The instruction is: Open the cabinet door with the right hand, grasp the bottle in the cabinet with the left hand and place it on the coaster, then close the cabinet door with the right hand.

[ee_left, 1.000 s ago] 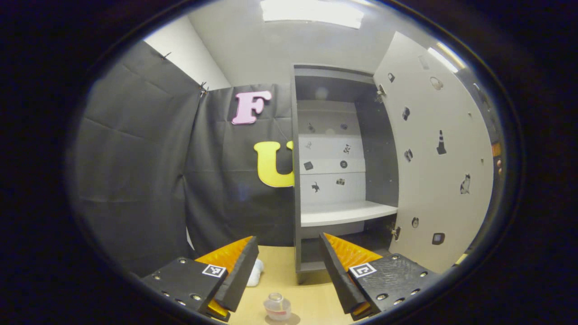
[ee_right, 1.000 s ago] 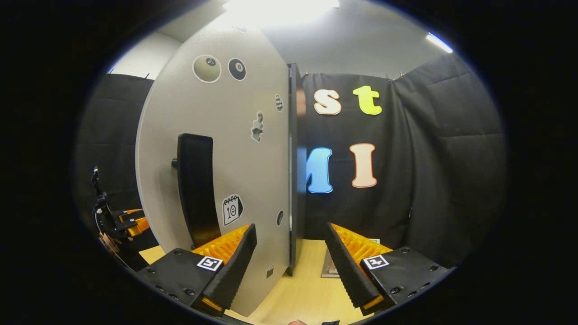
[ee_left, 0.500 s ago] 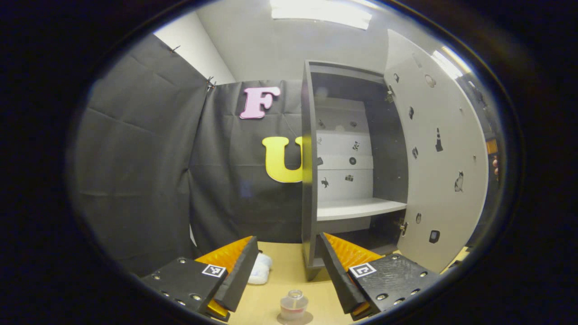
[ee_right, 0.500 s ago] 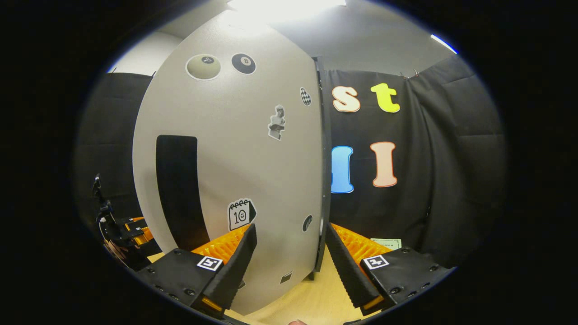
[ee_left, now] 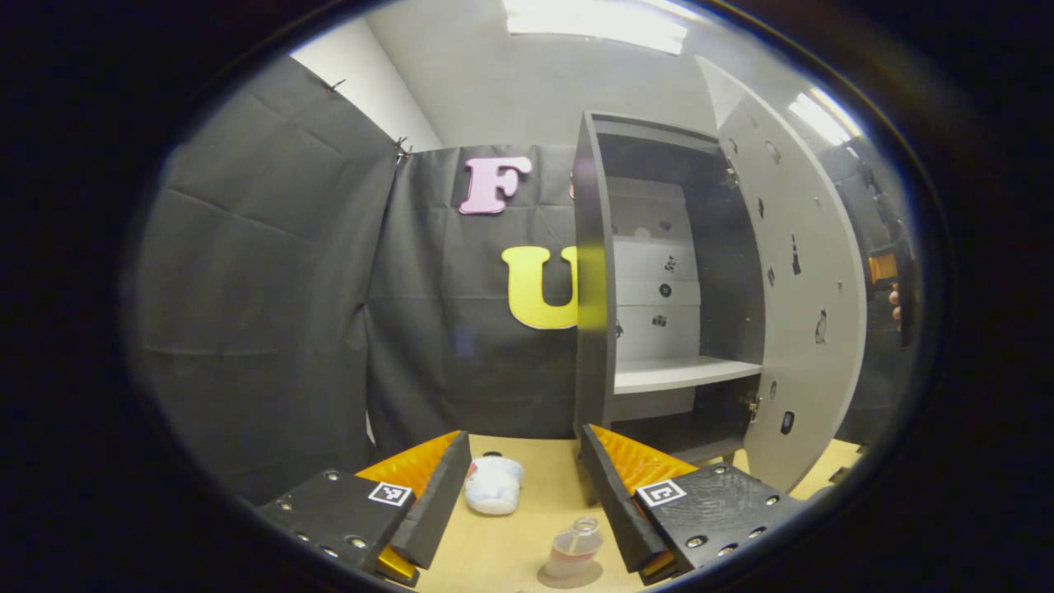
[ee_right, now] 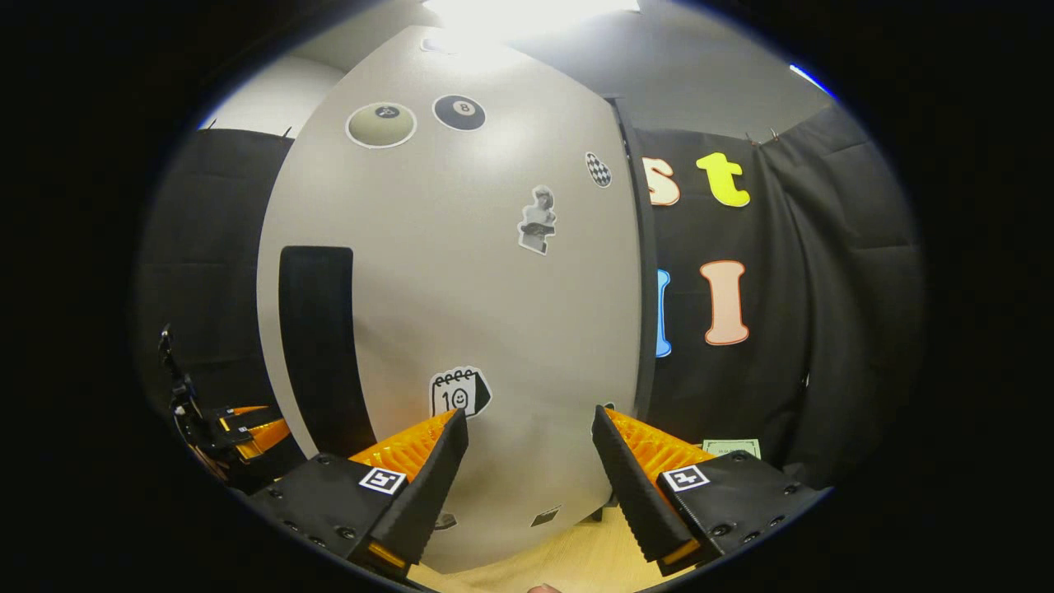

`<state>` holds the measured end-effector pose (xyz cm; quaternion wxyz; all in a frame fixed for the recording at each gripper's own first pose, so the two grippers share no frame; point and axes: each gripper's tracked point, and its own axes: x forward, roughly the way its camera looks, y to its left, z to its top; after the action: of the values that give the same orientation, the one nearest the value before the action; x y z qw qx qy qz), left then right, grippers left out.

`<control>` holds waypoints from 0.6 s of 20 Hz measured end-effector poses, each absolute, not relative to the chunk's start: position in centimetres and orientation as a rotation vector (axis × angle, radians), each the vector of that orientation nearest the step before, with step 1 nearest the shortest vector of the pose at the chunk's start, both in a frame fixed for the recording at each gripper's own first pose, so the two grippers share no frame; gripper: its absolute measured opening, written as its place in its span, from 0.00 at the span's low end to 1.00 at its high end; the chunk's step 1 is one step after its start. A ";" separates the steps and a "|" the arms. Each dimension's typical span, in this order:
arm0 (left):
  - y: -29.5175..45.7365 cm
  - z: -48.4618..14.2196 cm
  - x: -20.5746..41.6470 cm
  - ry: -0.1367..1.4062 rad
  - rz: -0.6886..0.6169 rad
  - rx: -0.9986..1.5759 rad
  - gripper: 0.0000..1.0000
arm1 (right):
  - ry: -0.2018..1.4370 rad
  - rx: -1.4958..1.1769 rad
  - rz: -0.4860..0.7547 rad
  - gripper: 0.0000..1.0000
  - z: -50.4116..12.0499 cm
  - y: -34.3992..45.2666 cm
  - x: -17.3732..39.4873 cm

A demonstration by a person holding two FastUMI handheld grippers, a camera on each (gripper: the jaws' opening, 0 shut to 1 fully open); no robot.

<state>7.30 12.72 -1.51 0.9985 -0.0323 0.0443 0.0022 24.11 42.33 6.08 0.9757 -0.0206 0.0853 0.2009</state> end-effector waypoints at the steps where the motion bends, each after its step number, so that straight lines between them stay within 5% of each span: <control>1: 13.3 -1.6 6.9 0.091 0.011 -0.064 0.82 | 0.172 -0.049 0.395 0.97 5.7 42.7 24.6; 12: 18.3 -4.0 2.9 0.115 0.093 -0.078 0.82 | 0.174 -0.005 0.319 0.97 3.4 46.9 29.6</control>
<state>2.89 18.34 -4.01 0.9965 -0.0391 0.0576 0.0463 29.62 46.87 3.44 0.9835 -0.0025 0.0867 0.1585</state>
